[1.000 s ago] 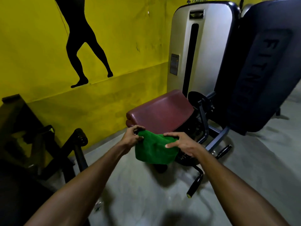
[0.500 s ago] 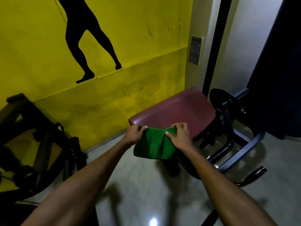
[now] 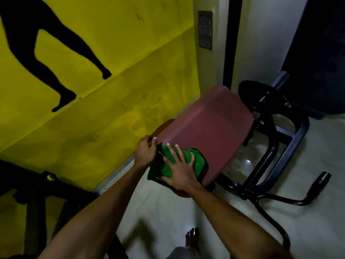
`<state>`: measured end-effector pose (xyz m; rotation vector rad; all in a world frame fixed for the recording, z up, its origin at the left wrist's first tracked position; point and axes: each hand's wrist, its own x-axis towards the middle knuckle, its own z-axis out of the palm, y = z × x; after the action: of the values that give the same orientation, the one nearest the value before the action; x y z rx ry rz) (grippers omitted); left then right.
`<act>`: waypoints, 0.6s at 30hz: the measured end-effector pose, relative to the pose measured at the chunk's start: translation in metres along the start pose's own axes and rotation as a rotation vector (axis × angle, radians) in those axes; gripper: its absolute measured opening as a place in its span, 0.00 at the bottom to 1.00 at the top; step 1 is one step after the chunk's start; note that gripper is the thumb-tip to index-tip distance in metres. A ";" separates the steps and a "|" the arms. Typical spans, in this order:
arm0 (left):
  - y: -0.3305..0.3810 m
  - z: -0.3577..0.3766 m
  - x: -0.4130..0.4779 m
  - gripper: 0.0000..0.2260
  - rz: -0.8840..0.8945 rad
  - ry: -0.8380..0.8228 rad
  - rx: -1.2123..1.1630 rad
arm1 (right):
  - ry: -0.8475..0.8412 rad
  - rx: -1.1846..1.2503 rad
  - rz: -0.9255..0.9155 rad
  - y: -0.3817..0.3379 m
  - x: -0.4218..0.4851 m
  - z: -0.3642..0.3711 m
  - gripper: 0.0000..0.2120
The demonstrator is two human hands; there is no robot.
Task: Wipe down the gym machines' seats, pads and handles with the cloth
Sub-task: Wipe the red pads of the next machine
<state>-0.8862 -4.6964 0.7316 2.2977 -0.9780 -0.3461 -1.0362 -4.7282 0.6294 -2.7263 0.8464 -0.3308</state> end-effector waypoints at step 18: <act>-0.021 0.055 0.065 0.18 0.191 -0.086 0.158 | 0.519 0.219 0.910 -0.016 0.033 0.025 0.33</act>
<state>-0.8541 -4.7556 0.6754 2.3199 -1.2994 -0.2988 -0.9936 -4.7301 0.6152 -1.7991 1.9104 -0.8515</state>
